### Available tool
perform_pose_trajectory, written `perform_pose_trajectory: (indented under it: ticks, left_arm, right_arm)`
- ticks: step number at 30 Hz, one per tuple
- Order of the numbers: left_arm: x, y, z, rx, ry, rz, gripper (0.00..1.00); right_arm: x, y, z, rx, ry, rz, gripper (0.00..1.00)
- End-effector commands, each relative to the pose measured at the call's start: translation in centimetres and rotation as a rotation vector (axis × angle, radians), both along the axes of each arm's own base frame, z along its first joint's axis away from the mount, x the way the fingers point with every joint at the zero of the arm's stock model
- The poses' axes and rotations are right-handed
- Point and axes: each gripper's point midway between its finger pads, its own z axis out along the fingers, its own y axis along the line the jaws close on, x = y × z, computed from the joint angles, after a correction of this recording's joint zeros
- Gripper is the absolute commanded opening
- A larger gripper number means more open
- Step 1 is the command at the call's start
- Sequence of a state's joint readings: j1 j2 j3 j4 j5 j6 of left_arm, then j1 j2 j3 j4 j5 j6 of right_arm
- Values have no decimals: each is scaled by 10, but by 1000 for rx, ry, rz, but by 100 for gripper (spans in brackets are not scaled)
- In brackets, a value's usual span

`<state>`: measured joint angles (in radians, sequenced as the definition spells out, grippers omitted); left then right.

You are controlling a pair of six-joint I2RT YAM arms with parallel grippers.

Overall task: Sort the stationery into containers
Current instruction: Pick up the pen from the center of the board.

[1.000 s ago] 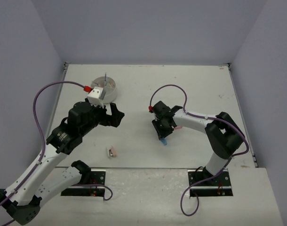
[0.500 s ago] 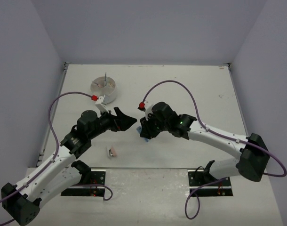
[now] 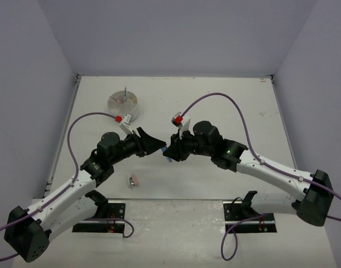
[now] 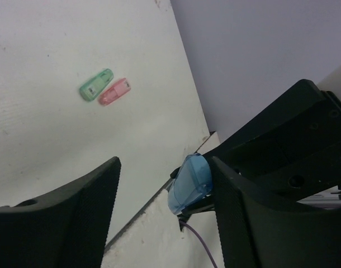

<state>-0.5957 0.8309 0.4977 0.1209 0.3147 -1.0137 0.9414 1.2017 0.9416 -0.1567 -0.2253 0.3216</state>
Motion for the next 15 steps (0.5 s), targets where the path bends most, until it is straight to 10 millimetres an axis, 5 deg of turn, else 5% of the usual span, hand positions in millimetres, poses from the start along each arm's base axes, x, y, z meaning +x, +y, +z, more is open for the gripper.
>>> perform_pose_trajectory:
  ticks: [1,6,10,13,15]
  left_arm:
    - [0,-8,19,-81,-40,-37,56]
    - [-4,-16,23,-106,-48,-87,5]
    - [-4,-17,30,-93,-80,-99,0]
    - [3,-14,35,-55,-111,-75,0]
    - [14,-8,43,0,-153,-26,0]
  right_arm:
    - [2,3,25,84,-45,-12,0]
    - [8,2,29,81,-55,-38,0]
    - [12,4,29,74,-61,-47,3]
    - [15,1,29,74,-72,-74,37]
    - [21,-5,27,65,-76,-127,78]
